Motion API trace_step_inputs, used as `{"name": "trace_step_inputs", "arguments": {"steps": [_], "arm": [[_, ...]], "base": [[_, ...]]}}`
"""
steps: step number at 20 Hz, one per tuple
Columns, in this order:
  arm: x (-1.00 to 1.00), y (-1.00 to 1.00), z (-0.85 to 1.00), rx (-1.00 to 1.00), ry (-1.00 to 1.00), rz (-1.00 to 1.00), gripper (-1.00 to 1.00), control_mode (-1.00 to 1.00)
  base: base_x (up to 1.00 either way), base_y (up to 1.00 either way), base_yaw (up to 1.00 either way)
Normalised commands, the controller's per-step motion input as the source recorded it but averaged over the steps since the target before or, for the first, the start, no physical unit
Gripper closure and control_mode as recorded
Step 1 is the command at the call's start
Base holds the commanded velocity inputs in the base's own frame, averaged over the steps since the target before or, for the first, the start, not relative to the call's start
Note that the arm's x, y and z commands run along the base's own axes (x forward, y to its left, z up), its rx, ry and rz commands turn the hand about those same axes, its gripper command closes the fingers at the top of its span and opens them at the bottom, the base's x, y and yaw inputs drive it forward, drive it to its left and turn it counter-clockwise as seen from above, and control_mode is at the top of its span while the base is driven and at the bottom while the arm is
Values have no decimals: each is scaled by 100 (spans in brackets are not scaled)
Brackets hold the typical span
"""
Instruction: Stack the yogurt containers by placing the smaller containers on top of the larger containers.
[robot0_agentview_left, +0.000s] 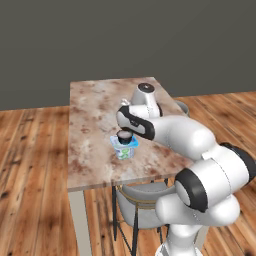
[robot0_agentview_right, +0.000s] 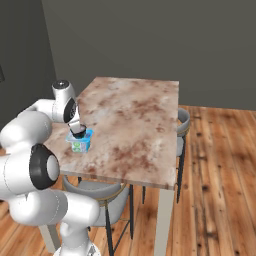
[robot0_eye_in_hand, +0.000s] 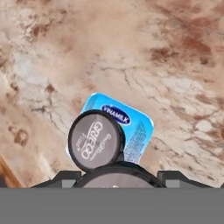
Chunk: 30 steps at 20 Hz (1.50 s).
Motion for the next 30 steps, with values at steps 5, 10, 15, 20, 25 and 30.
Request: {"name": "trace_step_inputs", "arguments": {"steps": [5,10,15,20,25,30], "arm": [[6,3,-7,0,0,0,100,-100],[7,1,-8,0,0,0,100,-100],[8,4,-9,0,0,0,100,-100],[8,6,-8,0,0,0,100,-100],[7,2,-8,0,0,0,100,-100],[10,0,-8,0,0,0,100,-100]], "base": [[0,0,0],[0,0,0],[0,0,0],[0,0,0],[0,0,0],[0,0,0]]}}
